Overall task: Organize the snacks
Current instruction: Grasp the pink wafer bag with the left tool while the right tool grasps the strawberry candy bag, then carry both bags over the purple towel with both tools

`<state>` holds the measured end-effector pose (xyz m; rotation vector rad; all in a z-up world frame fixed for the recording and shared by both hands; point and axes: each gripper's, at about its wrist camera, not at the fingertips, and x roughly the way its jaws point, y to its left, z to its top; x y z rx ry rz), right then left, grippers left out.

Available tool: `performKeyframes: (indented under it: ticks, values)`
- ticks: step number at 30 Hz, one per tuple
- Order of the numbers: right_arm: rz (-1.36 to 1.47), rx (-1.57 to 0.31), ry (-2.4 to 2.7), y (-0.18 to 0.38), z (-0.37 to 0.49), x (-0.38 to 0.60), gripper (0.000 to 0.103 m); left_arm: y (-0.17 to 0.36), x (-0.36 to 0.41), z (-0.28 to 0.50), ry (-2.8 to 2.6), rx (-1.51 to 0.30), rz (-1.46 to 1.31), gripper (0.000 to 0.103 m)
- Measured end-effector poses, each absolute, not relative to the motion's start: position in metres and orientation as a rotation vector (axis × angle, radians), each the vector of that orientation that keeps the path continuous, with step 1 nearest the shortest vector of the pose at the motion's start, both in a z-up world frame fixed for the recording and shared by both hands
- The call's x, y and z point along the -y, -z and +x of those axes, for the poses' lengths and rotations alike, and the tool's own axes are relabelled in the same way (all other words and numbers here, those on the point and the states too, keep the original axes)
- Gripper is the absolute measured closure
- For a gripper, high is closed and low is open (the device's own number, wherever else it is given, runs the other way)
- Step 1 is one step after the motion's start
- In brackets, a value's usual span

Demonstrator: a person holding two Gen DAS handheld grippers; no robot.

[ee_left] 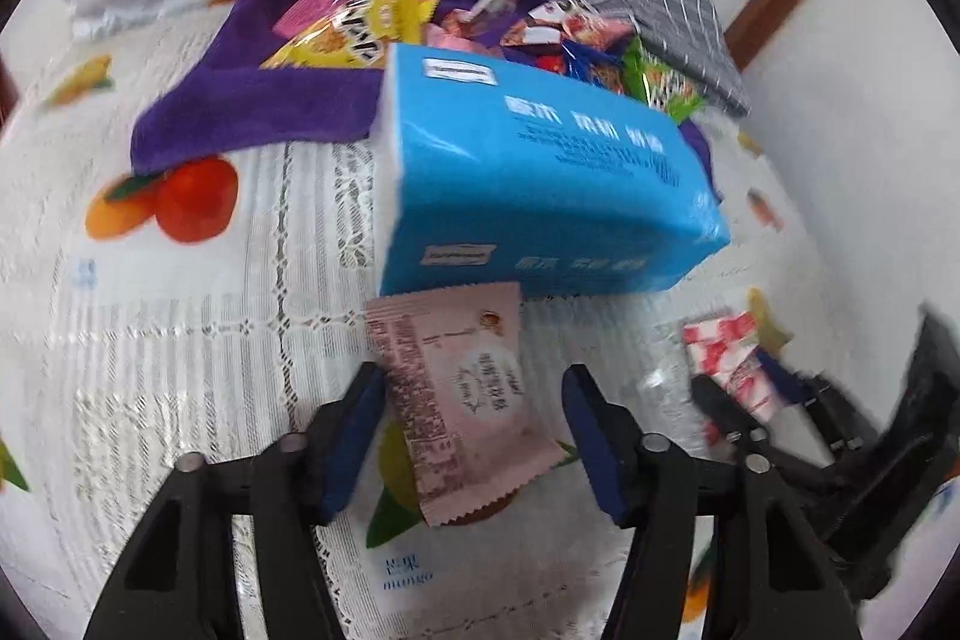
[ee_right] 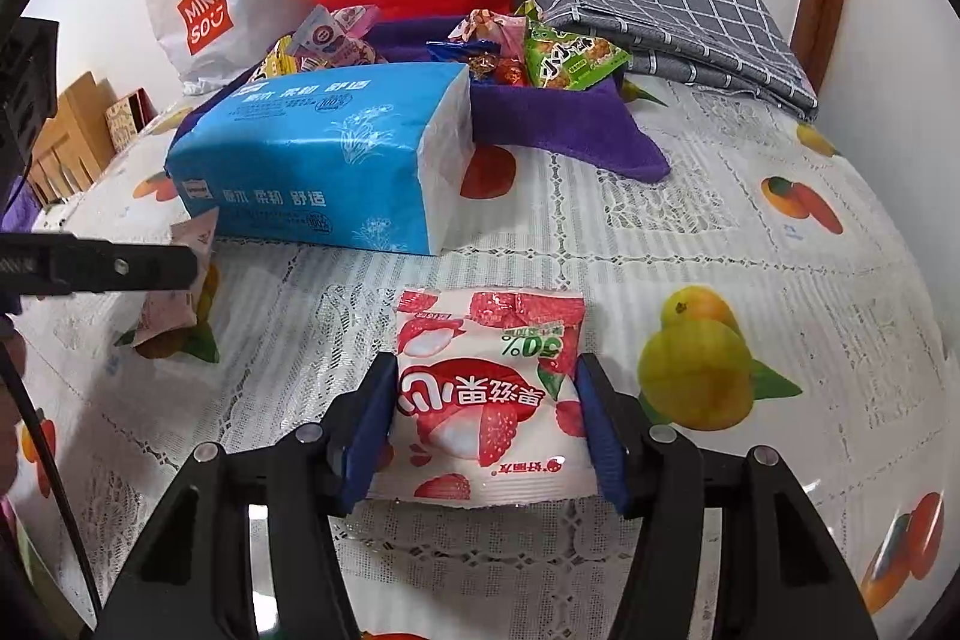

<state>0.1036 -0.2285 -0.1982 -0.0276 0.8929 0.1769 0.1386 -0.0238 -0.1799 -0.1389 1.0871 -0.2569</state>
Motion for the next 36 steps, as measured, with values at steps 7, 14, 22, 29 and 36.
performKeyframes:
  ticks: [7,14,22,29,36]
  values:
    - [-0.029,-0.893,-0.176,0.198,0.103,0.227,0.045,0.177,0.035,0.127,0.258,-1.067,-0.044,0.064]
    - [-0.027,-0.892,-0.178,0.198,0.103,0.226,0.044,0.177,0.015,0.112,0.260,-1.070,-0.062,0.058]
    - [-0.027,-0.892,-0.178,0.199,0.103,0.226,0.044,0.179,0.027,0.109,0.235,-1.039,0.011,0.056]
    - [-0.026,-0.891,-0.179,0.199,0.103,0.226,0.043,0.181,0.047,0.107,0.195,-0.979,0.130,0.067]
    - [-0.026,-0.889,-0.179,0.199,0.103,0.226,0.043,0.176,0.042,0.106,0.226,-0.996,0.091,0.069]
